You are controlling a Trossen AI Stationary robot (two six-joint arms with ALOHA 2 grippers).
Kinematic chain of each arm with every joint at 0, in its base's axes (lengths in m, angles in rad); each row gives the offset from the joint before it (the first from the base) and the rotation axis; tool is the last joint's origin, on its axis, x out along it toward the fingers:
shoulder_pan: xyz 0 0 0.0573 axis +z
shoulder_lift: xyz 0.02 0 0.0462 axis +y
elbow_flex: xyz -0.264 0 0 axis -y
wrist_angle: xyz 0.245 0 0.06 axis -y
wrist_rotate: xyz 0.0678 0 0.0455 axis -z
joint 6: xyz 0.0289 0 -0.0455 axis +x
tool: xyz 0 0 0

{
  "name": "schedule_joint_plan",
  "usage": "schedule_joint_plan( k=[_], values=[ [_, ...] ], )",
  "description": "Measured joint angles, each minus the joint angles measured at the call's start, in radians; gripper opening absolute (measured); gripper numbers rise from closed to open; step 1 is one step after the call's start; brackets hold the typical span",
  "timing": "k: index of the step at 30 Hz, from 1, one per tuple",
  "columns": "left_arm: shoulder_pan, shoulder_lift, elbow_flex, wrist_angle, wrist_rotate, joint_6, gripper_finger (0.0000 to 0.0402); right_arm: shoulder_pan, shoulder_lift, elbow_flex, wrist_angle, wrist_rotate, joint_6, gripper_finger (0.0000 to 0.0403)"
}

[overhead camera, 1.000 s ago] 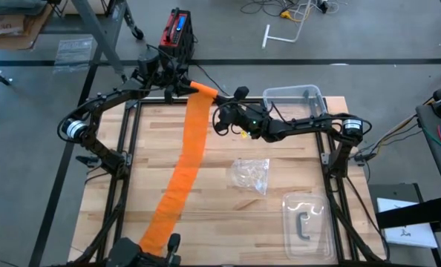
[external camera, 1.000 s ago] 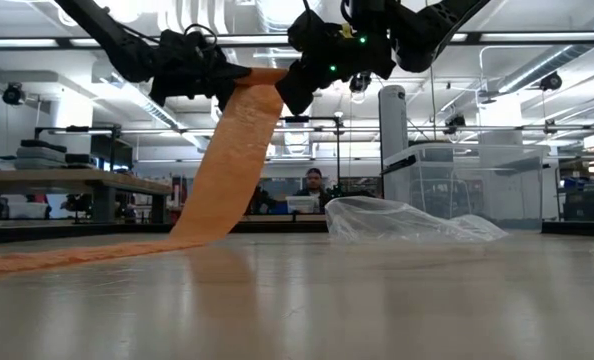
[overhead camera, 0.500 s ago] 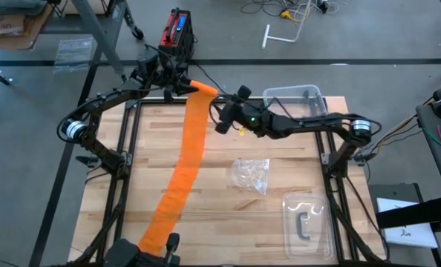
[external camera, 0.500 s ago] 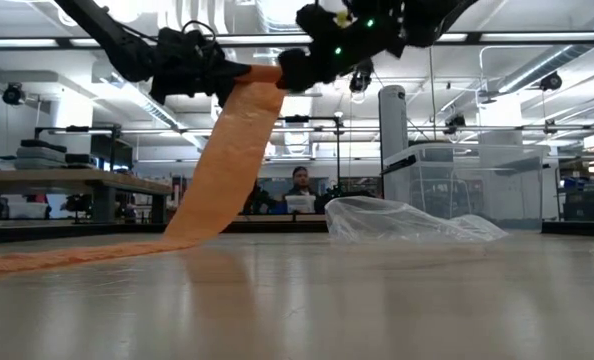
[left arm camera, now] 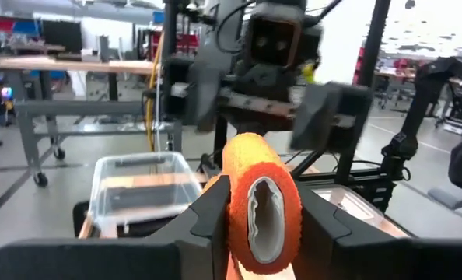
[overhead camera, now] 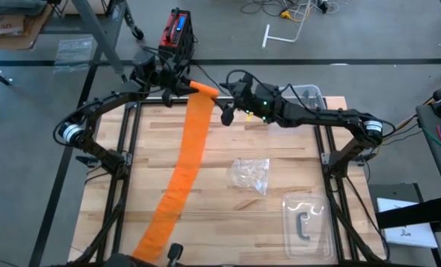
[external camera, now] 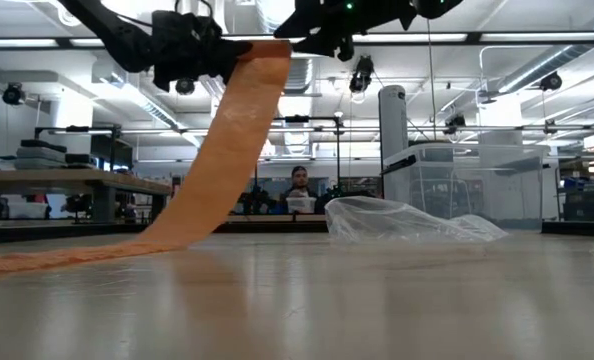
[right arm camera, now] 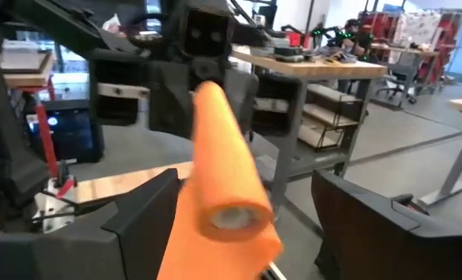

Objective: Roll bandage
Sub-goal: Roll the orange bandage

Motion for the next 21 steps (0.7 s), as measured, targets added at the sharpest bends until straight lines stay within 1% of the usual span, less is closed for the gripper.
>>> schedule_joint_plan(
  k=[3,6,11,14,21],
  values=[
    [-0.003,-0.014,0.0,0.005,-0.001,0.0,0.0089,0.001,0.0,0.001,0.006,-0.009,0.01,0.0281],
    [-0.006,-0.032,0.0,0.012,0.0,0.0,0.0092,-0.001,0.0,0.001,0.009,-0.058,0.045,0.0271],
    [-0.011,-0.052,0.0,0.011,-0.001,0.0,0.009,-0.002,0.0,0.003,0.043,-0.085,0.053,0.0254],
    [-0.012,-0.057,0.0,0.012,0.0,0.0,0.0087,-0.002,-0.001,0.017,0.048,-0.127,0.071,0.0244],
    [-0.019,-0.058,0.0,0.017,-0.007,0.0,0.0094,-0.002,0.002,0.021,0.04,-0.131,0.097,0.0219]
  ],
)
